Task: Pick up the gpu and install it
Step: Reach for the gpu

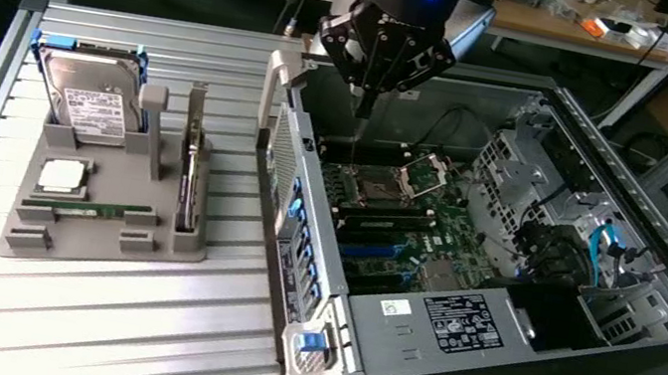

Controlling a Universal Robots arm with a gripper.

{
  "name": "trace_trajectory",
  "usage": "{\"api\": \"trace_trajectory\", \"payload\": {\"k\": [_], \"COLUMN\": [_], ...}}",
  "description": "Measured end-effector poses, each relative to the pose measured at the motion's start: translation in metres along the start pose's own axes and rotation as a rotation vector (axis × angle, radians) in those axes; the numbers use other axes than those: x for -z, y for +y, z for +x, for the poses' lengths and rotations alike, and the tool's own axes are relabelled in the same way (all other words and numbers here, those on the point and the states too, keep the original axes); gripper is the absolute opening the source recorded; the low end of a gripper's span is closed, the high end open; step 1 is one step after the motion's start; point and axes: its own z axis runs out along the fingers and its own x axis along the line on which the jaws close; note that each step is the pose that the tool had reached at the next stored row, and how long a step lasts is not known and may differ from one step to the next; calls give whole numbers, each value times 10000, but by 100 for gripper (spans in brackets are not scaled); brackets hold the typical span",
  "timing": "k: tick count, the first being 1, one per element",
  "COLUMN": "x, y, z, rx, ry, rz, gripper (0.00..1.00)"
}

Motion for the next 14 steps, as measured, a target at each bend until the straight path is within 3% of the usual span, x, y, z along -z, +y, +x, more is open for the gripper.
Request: {"api": "trace_trajectory", "payload": {"k": [14], "x": [3], "y": [-7], "z": [93], "rx": [-1], "ry": [0], "rz": [0], "gripper": [11]}}
